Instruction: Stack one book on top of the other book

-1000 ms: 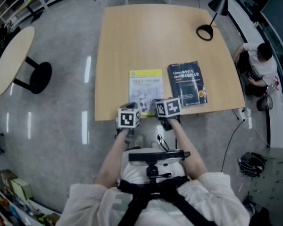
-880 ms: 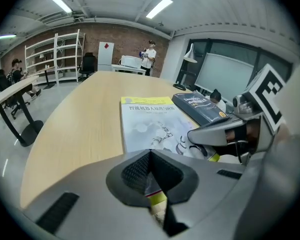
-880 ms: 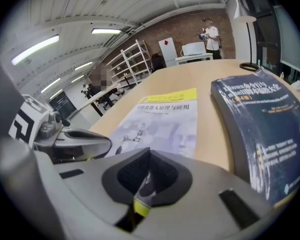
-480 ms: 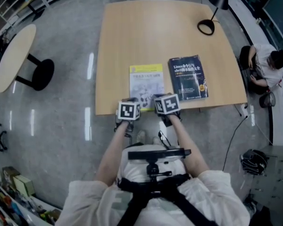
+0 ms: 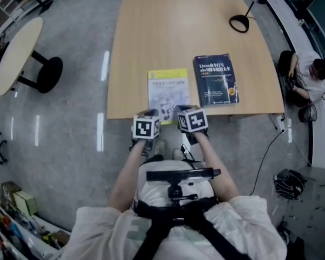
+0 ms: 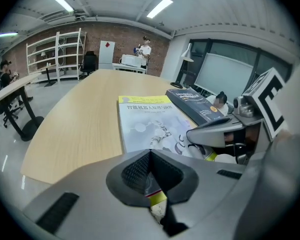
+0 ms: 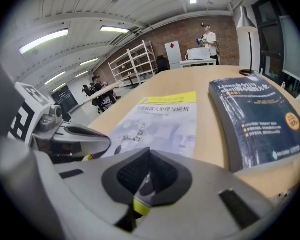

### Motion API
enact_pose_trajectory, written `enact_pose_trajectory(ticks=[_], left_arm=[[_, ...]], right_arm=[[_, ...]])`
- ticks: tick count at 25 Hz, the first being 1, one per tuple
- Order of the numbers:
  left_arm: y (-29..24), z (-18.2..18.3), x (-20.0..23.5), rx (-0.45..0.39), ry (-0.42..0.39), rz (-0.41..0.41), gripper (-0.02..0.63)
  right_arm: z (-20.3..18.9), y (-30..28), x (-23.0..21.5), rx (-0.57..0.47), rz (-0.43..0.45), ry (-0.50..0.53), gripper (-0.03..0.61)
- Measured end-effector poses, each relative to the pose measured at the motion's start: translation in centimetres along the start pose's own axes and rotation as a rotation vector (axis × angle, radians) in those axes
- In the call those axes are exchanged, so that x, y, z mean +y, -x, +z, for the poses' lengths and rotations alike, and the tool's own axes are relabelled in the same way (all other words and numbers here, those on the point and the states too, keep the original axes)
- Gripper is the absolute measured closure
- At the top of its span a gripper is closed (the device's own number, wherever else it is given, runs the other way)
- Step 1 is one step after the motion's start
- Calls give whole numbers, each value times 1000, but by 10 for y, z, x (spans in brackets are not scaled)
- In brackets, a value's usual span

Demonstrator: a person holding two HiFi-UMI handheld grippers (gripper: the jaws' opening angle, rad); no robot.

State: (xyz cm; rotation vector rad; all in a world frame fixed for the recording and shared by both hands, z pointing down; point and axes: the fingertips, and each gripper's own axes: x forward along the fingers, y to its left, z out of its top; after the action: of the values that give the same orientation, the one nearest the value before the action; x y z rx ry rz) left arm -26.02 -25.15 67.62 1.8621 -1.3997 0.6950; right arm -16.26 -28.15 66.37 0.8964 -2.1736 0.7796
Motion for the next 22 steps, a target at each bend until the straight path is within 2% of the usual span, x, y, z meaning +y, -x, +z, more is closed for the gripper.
enact_pose_trajectory(ticks=[5,13,15,18,22], left_arm=[[7,-13,-9,-6,24,1,609],[11,-21,-11,-4,65,-23,609],[15,-18,-15,-45,95,-86,609],[33,-8,-20,-177,141,-191,609],[48,-12,-5,-238,206,-193,609]], right_arm=[[-13,8,5,4,-5,25,577],[-21,12,10,11,50,37,577],[-21,16,6,-2,65,20,578],[-14,34,-9,-76,39,-57,578],[-23,51,-26,-89,49,-141,578]])
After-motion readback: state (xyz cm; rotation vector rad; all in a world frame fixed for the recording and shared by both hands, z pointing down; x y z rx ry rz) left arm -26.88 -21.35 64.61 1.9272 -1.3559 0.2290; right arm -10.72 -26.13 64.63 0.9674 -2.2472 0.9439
